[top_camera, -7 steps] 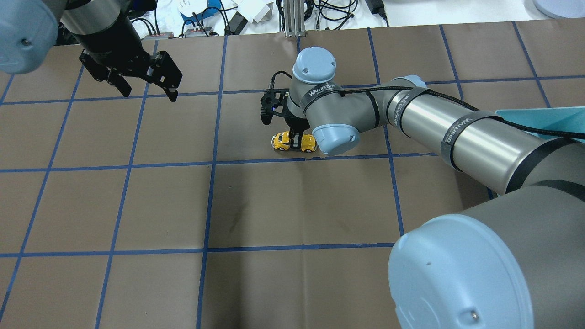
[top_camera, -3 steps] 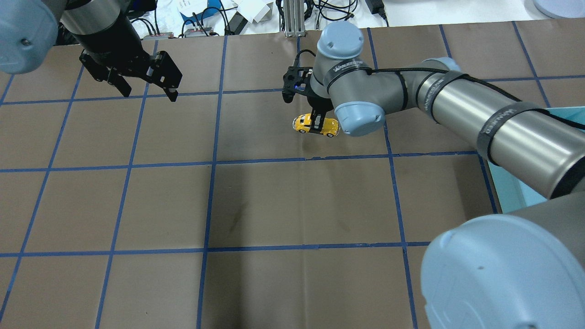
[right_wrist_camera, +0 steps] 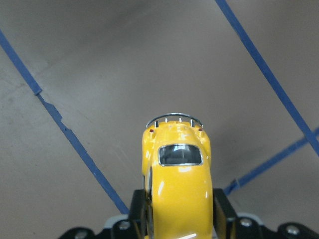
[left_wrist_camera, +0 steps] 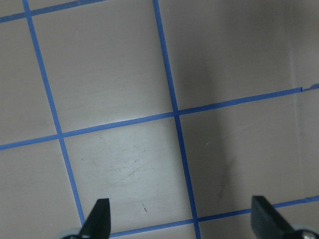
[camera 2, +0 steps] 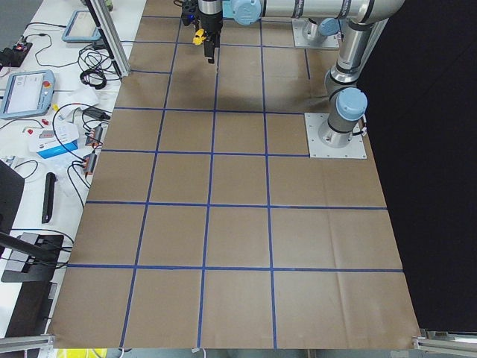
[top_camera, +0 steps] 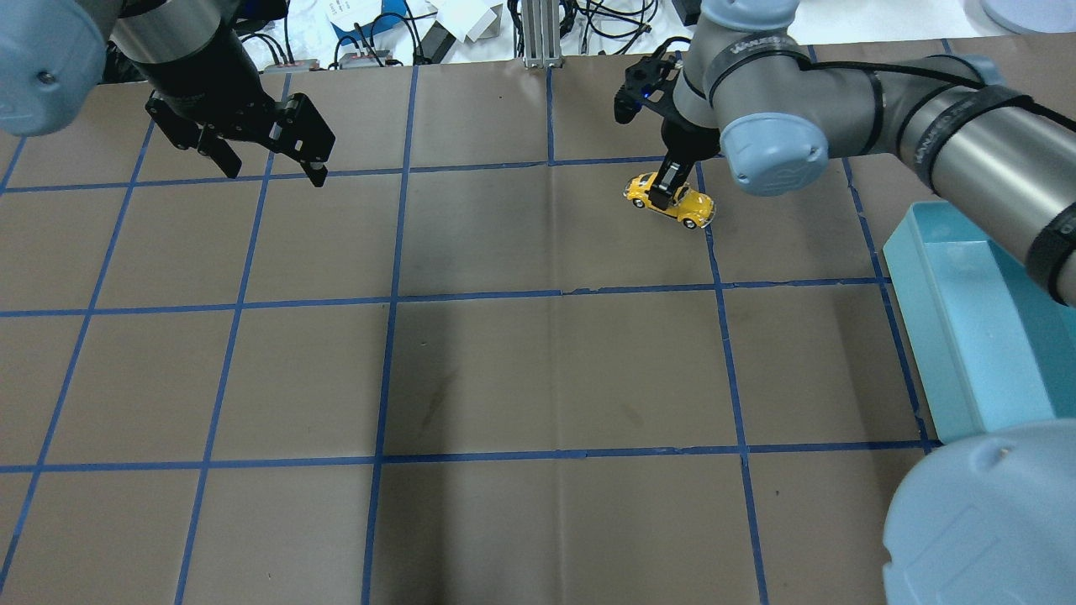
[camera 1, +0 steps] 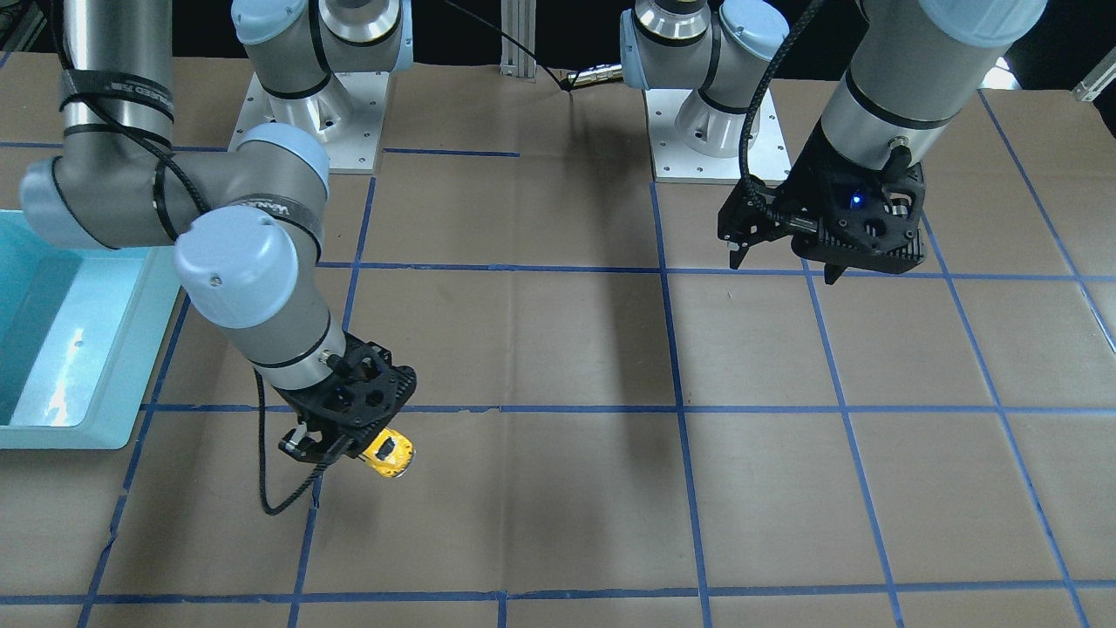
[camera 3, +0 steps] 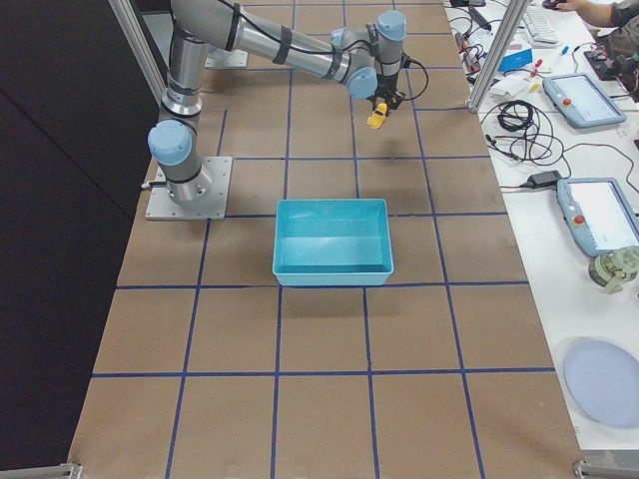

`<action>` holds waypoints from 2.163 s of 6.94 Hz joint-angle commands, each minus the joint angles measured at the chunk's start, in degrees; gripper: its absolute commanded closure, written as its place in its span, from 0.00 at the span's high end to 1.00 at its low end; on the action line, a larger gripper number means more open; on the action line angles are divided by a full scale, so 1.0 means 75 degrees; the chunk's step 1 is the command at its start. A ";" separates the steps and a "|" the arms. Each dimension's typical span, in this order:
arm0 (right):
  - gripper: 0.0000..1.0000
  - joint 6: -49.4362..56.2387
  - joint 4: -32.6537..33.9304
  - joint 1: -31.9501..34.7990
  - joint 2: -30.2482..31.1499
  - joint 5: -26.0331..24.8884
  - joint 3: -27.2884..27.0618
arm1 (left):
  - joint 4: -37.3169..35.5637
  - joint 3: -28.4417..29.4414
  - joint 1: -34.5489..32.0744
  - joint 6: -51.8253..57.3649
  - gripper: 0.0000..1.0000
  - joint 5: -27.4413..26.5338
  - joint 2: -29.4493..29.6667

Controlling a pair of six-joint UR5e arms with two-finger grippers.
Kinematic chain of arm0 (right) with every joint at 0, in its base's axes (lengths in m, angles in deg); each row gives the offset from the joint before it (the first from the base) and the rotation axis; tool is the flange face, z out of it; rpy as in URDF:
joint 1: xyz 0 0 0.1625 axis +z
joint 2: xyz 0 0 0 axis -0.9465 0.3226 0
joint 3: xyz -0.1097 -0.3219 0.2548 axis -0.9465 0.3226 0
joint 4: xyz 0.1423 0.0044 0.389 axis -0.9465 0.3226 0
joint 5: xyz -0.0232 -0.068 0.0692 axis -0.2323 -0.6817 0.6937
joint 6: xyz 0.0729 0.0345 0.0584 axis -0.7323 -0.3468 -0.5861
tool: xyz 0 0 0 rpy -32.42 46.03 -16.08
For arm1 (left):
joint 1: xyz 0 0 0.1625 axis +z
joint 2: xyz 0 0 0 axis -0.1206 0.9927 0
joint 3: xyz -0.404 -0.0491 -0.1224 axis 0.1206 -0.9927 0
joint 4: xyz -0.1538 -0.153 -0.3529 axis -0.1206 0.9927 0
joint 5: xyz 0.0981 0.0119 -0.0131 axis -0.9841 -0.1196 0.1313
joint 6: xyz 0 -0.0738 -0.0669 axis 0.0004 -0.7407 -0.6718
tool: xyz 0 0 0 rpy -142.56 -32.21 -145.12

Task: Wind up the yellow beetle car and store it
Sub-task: 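Lift the car with the right gripper and carry it to the blue bin, then lower the car into the blue bin and open the right gripper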

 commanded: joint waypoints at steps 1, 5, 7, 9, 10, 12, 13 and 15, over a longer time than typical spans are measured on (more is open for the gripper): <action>0.41 -0.0835 -0.0922 -0.1007 0.0448 -0.0308 -0.0051 | 0.0000 0.0003 -0.0011 -0.0004 1.00 0.0000 -0.0002; 0.40 -0.0664 -0.1221 -0.3690 0.0731 -0.0870 -0.0122 | 0.0000 -0.0009 -0.0011 -0.0004 1.00 0.0000 -0.0002; 0.39 -0.0522 -0.1220 -0.4583 0.1058 -0.0919 -0.0156 | 0.0000 -0.0009 0.0000 0.0008 1.00 0.0000 -0.0002; 0.39 -0.0616 -0.1337 -0.4785 0.1537 -0.0930 -0.0459 | 0.0000 -0.0009 -0.0011 0.0008 1.00 0.0000 -0.0002; 0.39 -0.0639 -0.1186 -0.4844 0.2039 -0.0919 -0.1169 | 0.0000 -0.0009 0.0000 0.0008 1.00 0.0000 -0.0002; 0.36 -0.0966 -0.1034 -0.4984 0.2641 -0.0918 -0.2051 | 0.0000 -0.0009 -0.0011 0.0008 1.00 0.0000 -0.0002; 0.36 -0.0944 -0.0174 -0.5310 0.2630 -0.0918 -0.2600 | 0.0000 -0.0009 -0.0011 0.0008 1.00 0.0000 -0.0002; 0.36 -0.0955 0.1561 -0.5594 0.2618 -0.0930 -0.3714 | 0.0000 -0.0009 0.0000 0.0008 1.00 0.0000 -0.0002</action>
